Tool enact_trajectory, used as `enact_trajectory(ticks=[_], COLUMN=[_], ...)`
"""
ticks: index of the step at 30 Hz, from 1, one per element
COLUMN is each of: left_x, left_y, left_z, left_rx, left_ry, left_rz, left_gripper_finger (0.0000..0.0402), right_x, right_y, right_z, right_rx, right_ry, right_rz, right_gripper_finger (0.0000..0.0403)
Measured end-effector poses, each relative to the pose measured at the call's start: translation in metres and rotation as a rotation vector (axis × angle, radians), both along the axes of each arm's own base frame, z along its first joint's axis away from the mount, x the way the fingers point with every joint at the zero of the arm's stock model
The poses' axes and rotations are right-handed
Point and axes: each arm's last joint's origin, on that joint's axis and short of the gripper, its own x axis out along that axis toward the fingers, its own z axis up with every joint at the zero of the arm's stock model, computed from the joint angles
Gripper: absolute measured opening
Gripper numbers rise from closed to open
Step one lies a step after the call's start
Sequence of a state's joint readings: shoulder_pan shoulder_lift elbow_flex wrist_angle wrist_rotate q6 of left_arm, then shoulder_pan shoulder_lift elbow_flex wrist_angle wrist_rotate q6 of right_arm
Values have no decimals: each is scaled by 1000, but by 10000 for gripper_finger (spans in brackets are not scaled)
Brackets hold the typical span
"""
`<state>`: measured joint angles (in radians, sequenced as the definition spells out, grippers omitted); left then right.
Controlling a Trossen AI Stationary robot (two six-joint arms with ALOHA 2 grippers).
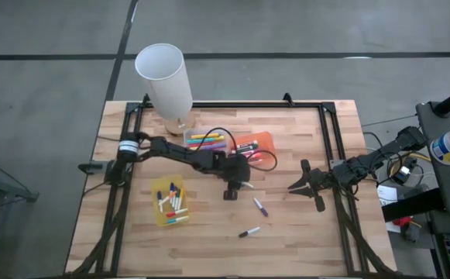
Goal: Pick & Place Markers
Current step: Put the light blue pen into the yellow bin
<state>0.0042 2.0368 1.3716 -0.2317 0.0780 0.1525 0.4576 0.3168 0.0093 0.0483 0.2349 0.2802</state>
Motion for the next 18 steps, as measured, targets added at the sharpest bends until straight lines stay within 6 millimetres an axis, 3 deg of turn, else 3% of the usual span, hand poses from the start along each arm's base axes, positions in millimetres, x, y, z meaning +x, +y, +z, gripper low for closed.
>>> enact_trajectory(ticks=[10,18], left_x=[-4,-4], left_y=[6,3], left_z=[-13,-12], left_rx=[6,10], left_ry=[83,90], left_rz=[-12,-34], left_gripper_finger=[112,26], right_x=[0,0], right_y=[0,0], right_z=[0,0], right_rx=[0,0], right_ry=[0,0], right_rz=[0,0], right_gripper_finger=[61,61])
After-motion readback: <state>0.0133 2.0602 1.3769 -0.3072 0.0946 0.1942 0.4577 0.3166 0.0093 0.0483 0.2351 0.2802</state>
